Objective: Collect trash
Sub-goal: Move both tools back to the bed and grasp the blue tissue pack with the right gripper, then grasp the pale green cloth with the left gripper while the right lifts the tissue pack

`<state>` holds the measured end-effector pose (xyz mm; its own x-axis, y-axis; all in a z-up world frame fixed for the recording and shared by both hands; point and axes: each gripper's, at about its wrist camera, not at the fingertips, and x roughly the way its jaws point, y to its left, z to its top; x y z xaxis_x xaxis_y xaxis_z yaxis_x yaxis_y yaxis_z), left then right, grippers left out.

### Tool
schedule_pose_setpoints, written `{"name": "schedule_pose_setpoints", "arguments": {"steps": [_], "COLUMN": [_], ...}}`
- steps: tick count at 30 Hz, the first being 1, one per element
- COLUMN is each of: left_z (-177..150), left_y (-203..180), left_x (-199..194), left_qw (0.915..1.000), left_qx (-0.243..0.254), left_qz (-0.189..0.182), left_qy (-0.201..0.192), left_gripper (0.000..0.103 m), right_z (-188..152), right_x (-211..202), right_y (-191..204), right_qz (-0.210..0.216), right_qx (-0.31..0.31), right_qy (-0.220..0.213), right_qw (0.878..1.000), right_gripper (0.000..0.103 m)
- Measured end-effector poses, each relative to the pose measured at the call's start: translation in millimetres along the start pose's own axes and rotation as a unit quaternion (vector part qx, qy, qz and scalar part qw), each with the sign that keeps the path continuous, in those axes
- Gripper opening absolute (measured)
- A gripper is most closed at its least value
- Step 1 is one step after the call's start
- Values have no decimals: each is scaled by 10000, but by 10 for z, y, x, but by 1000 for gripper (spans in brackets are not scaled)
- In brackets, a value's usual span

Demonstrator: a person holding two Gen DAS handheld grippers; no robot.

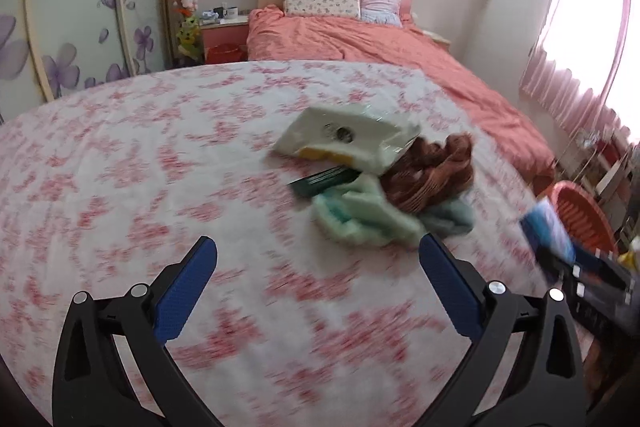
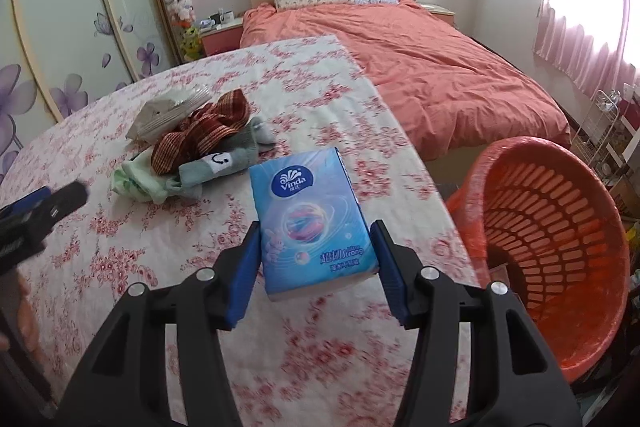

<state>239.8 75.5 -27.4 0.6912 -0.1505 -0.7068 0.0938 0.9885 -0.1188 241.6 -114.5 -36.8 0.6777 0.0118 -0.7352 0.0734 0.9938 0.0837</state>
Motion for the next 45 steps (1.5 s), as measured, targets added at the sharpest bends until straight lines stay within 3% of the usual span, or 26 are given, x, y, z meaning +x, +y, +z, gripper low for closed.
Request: {"name": "schedule_pose_setpoints", "arguments": {"steps": [2, 4, 8, 18, 22, 25, 38, 45], "left_z": [55, 94, 123, 90, 77, 60, 15, -36], "left_y": [-46, -68, -75, -197, -211, -170, -40, -200], "left_x": [96, 219, 401, 518, 529, 471, -7, -312], "left_qw": [9999, 9991, 9963, 9963, 9971, 9973, 9988, 9979], "left_qx": [-152, -318, -602, -501, -344, -343, -226, -123], "left_qz": [-23, -109, -283, -209, -146, -264, -389, -633], "left_qy": [77, 238, 549, 673, 657, 591, 217, -4], "left_gripper": [97, 86, 73, 56, 31, 22, 19, 19], "right_z": [-24, -46, -84, -113, -129, -129, -170, -249], "right_x": [-21, -31, -30, -4, -7, -17, -397, -714], "right_y": [-52, -100, -206, -292, -280, -276, -296, -408], "right_qz": [8, -9, -28, -17, -15, -20, -20, -136], "right_qx": [22, 40, 110, 221, 207, 211, 219, 309], "right_qy": [-5, -6, 23, 64, 66, 45, -260, -582], "right_qw": [10000, 10000, 9999, 9997, 9998, 9998, 9994, 9977], "right_gripper": [53, 53, 53, 53, 53, 53, 53, 53]}}
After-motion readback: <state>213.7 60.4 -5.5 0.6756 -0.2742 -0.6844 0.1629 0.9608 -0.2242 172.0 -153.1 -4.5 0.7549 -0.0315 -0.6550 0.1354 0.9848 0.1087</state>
